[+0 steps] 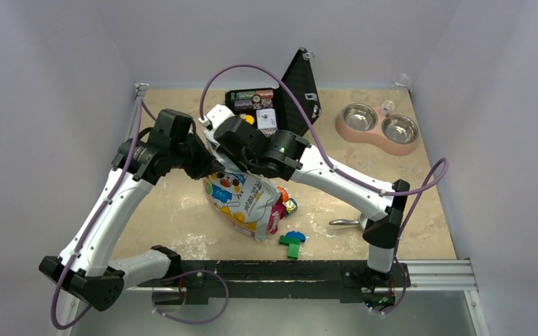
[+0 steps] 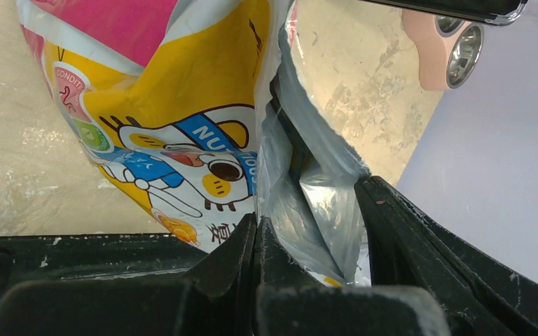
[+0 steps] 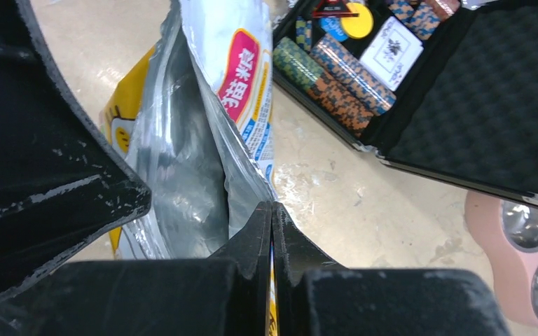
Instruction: Serve the pet food
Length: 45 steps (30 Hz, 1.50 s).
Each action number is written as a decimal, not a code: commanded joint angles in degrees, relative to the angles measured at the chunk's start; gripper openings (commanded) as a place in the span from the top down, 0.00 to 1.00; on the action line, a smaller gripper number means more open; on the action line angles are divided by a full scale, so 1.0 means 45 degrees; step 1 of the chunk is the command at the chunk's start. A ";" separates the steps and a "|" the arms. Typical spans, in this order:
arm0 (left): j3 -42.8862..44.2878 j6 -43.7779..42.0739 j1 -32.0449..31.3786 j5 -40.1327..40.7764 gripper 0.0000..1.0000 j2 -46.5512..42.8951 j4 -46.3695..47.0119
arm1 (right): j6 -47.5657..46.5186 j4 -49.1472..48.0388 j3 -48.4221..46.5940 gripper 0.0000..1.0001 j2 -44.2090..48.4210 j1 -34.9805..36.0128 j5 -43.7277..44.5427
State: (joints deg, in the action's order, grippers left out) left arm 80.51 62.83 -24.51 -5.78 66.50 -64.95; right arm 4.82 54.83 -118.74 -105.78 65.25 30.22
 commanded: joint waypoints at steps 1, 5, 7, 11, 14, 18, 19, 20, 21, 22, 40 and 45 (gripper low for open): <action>-0.0435 -0.0429 0.0154 0.0658 1.00 -0.0874 0.0077 | -0.0212 -0.0328 -0.0388 1.00 0.0818 -0.0044 -0.1485; -0.0348 -0.0517 0.0154 0.0337 1.00 -0.1111 0.0585 | 0.0295 0.0063 -0.0764 1.00 0.0749 -0.0067 -0.3081; -0.0385 -0.0537 0.0154 0.0301 1.00 -0.1314 0.0783 | 0.0428 0.0287 -0.0767 0.87 0.0661 -0.0084 -0.3401; -0.0417 -0.0536 0.0155 0.0271 1.00 -0.1527 0.0874 | 0.0666 0.0401 -0.0418 0.72 0.0717 -0.0164 -0.4039; -0.0386 -0.0551 0.0154 0.0230 1.00 -0.1548 0.0820 | 0.0724 0.0475 -0.0220 0.65 0.0732 -0.0164 -0.3909; -0.0391 -0.0563 0.0157 0.0256 1.00 -0.1642 0.0739 | 0.0539 0.0543 -0.0024 0.90 0.0634 -0.0147 -0.3571; -0.0389 -0.0494 0.0171 0.0318 1.00 -0.1665 0.0625 | 0.0618 0.0699 -0.0304 1.00 0.0558 -0.0145 -0.3334; -0.0432 -0.0435 0.0174 0.0331 1.00 -0.1681 0.0607 | 0.0676 0.0840 -0.0659 1.00 0.0488 -0.0145 -0.3438; -0.0513 -0.0328 0.0174 0.0304 1.00 -0.1690 0.0612 | 0.0751 0.0965 -0.1023 1.00 0.0438 -0.0145 -0.3700; -0.0668 -0.0151 0.0174 0.0176 1.00 -0.1699 0.0716 | 0.0863 0.0995 -0.1332 1.00 0.0422 -0.0128 -0.3989; -0.2409 0.1432 0.0291 -0.1399 0.61 -0.1550 0.2689 | 0.1820 0.0023 -0.1057 1.00 0.1138 -0.0126 -0.6656; -0.2031 0.0376 0.0291 -0.0999 0.81 -0.1099 0.2122 | 0.1727 0.0180 -0.1090 1.00 0.1277 -0.0126 -0.5658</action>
State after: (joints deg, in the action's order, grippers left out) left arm 69.19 68.20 -23.38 -11.11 60.23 -55.27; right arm 11.53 58.50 -121.47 -105.25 63.70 4.97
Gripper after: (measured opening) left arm 0.264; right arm 0.010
